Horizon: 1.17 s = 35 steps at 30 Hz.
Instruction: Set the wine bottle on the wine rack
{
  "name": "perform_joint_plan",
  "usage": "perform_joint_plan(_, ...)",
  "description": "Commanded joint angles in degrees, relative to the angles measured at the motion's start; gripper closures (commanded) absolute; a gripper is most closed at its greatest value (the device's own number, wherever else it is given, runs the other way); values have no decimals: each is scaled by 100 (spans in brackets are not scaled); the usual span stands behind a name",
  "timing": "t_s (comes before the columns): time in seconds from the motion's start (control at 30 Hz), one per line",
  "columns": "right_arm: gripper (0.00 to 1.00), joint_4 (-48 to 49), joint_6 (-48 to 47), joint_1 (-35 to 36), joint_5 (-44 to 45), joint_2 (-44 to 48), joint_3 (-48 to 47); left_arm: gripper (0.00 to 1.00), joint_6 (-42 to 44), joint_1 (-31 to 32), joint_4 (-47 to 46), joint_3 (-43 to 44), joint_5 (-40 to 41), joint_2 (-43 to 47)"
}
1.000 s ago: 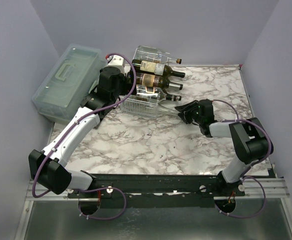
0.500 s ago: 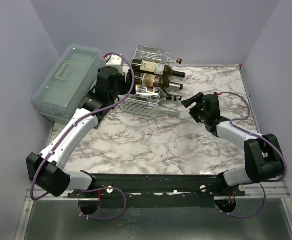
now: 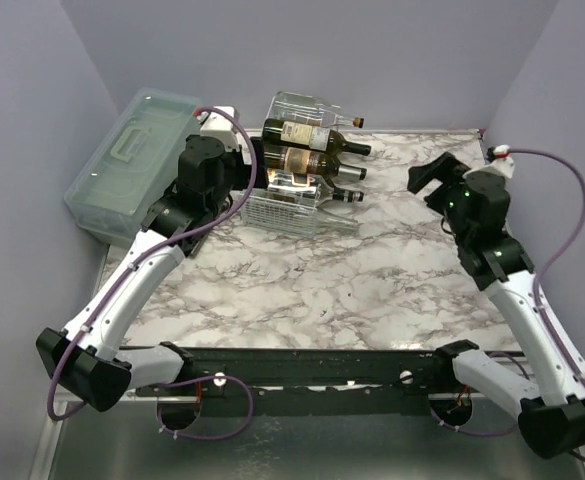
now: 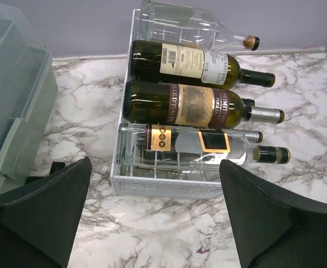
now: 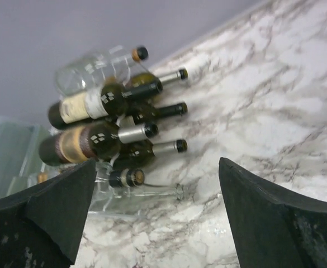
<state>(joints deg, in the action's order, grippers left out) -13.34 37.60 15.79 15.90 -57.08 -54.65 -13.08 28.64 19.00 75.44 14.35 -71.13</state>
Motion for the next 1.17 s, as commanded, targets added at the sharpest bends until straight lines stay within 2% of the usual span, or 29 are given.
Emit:
perform_joint_plan(0.0, 3, -1025, -952, -6, 763, 588, -779, 1, -49, 36, 6, 220, -15, 385)
perform_joint_plan(0.03, 0, -1135, -1001, -6, 821, 672, -951, 1, -45, 36, 28, 297, 5, 437)
perform_joint_plan(0.27, 0, -1458, -1383, -6, 708, 932, -2050, 1, -95, 36, 191, 852, 93, 851)
perform_joint_plan(0.4, 0, -1419, -1477, -6, 656, 1033, -2363, 1, -151, 36, 233, 1126, 131, 1115)
perform_joint_plan(0.83, 0, -1307, -1581, -6, 676, 1335, -2826, 1, -50, 36, 355, 1703, 383, 1722)
perform_joint_plan(1.13, 0, -1031, -1529, -10, 184, 1648, -2468, 1, -94, 36, 412, 1790, 367, 1682)
